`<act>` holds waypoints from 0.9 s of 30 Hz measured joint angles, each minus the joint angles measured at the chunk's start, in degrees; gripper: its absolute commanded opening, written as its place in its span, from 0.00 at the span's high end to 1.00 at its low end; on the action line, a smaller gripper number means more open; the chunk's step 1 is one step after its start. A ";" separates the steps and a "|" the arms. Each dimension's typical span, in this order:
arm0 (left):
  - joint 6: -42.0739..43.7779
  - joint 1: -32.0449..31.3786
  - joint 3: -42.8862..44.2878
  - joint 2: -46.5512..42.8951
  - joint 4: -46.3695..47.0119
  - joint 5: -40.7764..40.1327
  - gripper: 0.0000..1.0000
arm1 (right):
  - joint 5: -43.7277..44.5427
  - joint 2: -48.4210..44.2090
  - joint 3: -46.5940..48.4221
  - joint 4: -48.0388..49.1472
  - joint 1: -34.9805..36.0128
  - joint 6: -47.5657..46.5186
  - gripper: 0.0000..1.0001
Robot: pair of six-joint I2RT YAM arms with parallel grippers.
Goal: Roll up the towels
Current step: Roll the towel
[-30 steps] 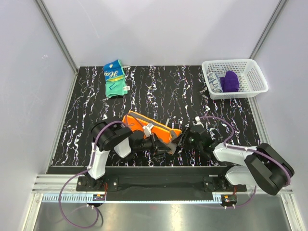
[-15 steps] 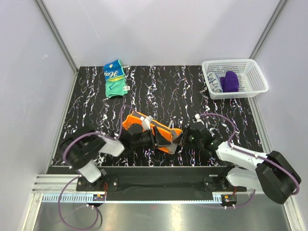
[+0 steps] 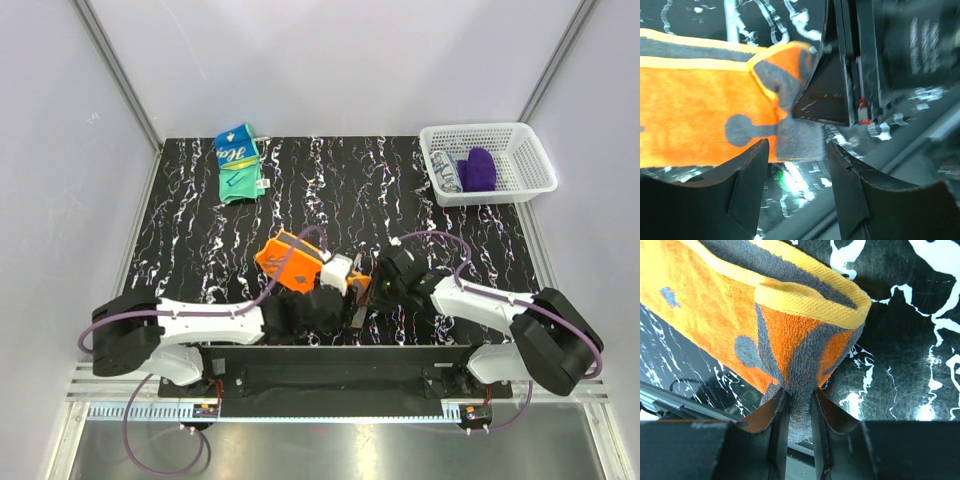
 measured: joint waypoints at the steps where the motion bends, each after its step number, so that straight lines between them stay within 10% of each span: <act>1: 1.09 -1.62 0.76 1.40 -0.87 -2.58 0.45 | -0.02 0.52 0.74 -0.81 0.04 0.00 0.72; 21: 11.06 -13.00 9.73 18.62 -4.04 -16.26 0.35 | -0.35 0.83 2.99 -6.54 0.07 0.22 0.72; 27: 11.89 -14.43 11.96 21.99 -4.07 -16.87 0.47 | -0.39 0.63 2.99 -6.95 0.07 0.31 0.72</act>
